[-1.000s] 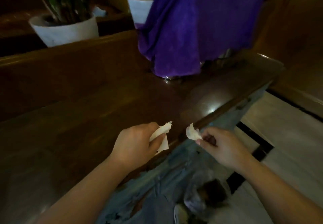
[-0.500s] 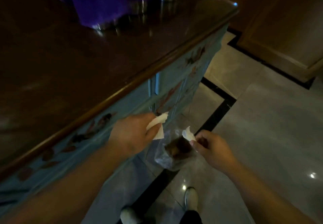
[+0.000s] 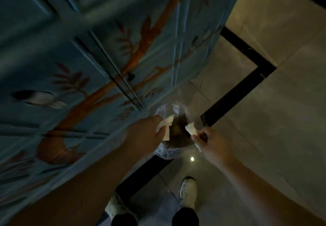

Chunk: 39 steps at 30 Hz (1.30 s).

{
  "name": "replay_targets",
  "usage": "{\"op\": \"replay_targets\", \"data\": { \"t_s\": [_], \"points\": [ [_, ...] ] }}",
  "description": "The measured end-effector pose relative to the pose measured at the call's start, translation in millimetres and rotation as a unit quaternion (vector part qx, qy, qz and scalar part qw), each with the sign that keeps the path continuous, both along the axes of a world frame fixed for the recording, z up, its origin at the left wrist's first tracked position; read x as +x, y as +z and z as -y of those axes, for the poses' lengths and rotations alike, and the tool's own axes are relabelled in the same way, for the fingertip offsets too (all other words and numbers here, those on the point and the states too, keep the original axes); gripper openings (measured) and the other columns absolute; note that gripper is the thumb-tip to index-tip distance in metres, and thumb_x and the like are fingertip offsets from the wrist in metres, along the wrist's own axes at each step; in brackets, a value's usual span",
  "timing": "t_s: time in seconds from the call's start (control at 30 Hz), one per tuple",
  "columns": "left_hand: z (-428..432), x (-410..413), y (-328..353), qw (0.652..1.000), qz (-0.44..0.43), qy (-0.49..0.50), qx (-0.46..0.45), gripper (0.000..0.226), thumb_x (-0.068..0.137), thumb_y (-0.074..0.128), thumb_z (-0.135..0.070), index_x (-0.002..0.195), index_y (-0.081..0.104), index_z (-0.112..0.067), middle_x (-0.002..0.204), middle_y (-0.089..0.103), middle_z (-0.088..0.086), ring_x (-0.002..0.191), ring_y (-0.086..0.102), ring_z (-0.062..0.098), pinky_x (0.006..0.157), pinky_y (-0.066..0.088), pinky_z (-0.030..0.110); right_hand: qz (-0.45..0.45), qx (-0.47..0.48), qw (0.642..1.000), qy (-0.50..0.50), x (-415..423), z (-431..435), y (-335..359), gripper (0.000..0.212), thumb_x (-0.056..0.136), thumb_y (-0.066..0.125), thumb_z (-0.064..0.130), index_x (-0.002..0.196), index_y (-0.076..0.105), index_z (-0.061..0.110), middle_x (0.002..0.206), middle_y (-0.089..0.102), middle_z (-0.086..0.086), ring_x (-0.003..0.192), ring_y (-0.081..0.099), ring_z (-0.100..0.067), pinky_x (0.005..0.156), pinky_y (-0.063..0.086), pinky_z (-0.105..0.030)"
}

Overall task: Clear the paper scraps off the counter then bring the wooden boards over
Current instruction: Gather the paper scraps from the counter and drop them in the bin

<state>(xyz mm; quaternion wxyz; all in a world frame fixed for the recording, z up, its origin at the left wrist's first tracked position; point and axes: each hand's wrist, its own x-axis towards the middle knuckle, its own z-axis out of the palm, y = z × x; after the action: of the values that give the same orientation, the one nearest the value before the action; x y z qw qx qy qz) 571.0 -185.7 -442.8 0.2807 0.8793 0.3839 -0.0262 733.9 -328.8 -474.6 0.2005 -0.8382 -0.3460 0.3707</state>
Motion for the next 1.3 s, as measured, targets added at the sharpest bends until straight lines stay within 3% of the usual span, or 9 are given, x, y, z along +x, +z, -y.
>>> {"op": "replay_targets", "data": {
  "t_s": [0.1,0.3,0.53,0.6,0.67,0.8,0.9,1.13,1.3],
  "points": [
    [7.3,19.4,-72.9,1.000,0.012,0.007,-0.019,0.021,0.091,0.052,-0.033,0.097,0.059,-0.014,0.085,0.067,0.012,0.080,0.063,0.032,0.070,0.052,0.041,-0.040,0.018,0.996,-0.072,10.9,-3.8,-75.3,0.020,0.093,0.060,0.033,0.074,0.055,0.026,0.065,0.060,0.006,0.056,0.055,0.002,0.048,0.035,-0.012],
    [12.7,38.4,-198.7,0.996,-0.075,0.021,-0.052,0.030,0.094,0.047,-0.035,0.116,0.055,-0.017,0.107,0.066,0.009,0.098,0.061,0.028,0.073,0.041,0.031,-0.099,-0.036,0.987,-0.119,16.2,-17.8,-193.5,0.018,0.092,0.061,0.022,0.102,0.064,0.007,0.082,0.060,-0.001,0.068,0.054,-0.010,0.054,0.037,-0.016],
    [15.7,44.2,-270.9,0.987,-0.121,0.028,-0.100,0.037,0.090,0.055,-0.038,0.120,0.052,-0.017,0.117,0.063,0.010,0.104,0.060,0.028,0.087,0.050,0.046,-0.105,-0.088,0.988,-0.064,20.7,-18.9,-239.8,0.034,0.089,0.066,0.030,0.119,0.060,0.015,0.101,0.067,-0.006,0.089,0.066,-0.017,0.073,0.052,-0.027],
    [18.4,44.9,-267.5,0.986,-0.129,0.022,-0.102,0.044,0.087,0.058,-0.039,0.125,0.048,-0.019,0.122,0.059,0.011,0.107,0.058,0.031,0.087,0.050,0.049,-0.089,-0.084,0.992,-0.039,22.1,-15.3,-234.9,0.028,0.090,0.065,0.029,0.112,0.058,0.013,0.089,0.065,-0.004,0.079,0.063,-0.015,0.064,0.046,-0.019],
    [21.1,44.6,-260.7,0.986,-0.137,0.003,-0.099,0.049,0.087,0.057,-0.040,0.129,0.045,-0.019,0.126,0.056,0.011,0.109,0.057,0.031,0.087,0.050,0.049,-0.092,-0.091,0.991,-0.028,22.6,-9.3,-225.2,0.027,0.091,0.064,0.027,0.114,0.055,0.014,0.087,0.061,0.000,0.076,0.057,-0.013,0.060,0.040,-0.015],
    [16.6,45.6,-222.2,0.988,-0.126,-0.023,-0.081,0.041,0.090,0.054,-0.037,0.127,0.046,-0.020,0.129,0.053,0.005,0.113,0.054,0.026,0.084,0.044,0.035,-0.044,-0.110,0.991,0.058,28.4,-5.1,-188.9,0.050,0.089,0.063,0.036,0.134,0.048,0.022,0.119,0.058,0.000,0.097,0.058,-0.015,0.078,0.044,-0.026],
    [8.9,49.9,-177.9,0.990,-0.124,-0.064,-0.037,0.045,0.091,0.051,-0.037,0.132,0.042,-0.020,0.133,0.050,0.006,0.115,0.049,0.027,0.085,0.045,0.039,0.021,-0.107,0.984,0.140,33.4,-6.6,-152.8,0.061,0.089,0.059,0.047,0.142,0.037,0.026,0.138,0.048,-0.002,0.114,0.056,-0.020,0.086,0.047,-0.030],
    [-2.2,54.2,-15.7,0.967,-0.131,-0.200,0.088,0.055,0.093,0.045,-0.040,0.140,0.032,-0.017,0.142,0.044,0.008,0.126,0.043,0.027,0.100,0.041,0.040,0.151,-0.078,0.954,0.245,28.7,0.2,-15.6,0.076,0.085,0.054,0.058,0.147,0.024,0.026,0.151,0.036,-0.007,0.133,0.040,-0.028,0.101,0.039,-0.043],
    [0.7,51.3,125.4,0.949,-0.032,-0.272,0.156,0.050,0.081,0.062,-0.033,0.124,0.052,-0.010,0.121,0.061,0.015,0.108,0.057,0.034,0.087,0.050,0.043,0.226,-0.037,0.950,0.213,24.6,10.1,128.2,0.074,0.083,0.060,0.052,0.144,0.033,0.020,0.147,0.040,-0.014,0.128,0.045,-0.037,0.098,0.042,-0.050]
  ]
}}
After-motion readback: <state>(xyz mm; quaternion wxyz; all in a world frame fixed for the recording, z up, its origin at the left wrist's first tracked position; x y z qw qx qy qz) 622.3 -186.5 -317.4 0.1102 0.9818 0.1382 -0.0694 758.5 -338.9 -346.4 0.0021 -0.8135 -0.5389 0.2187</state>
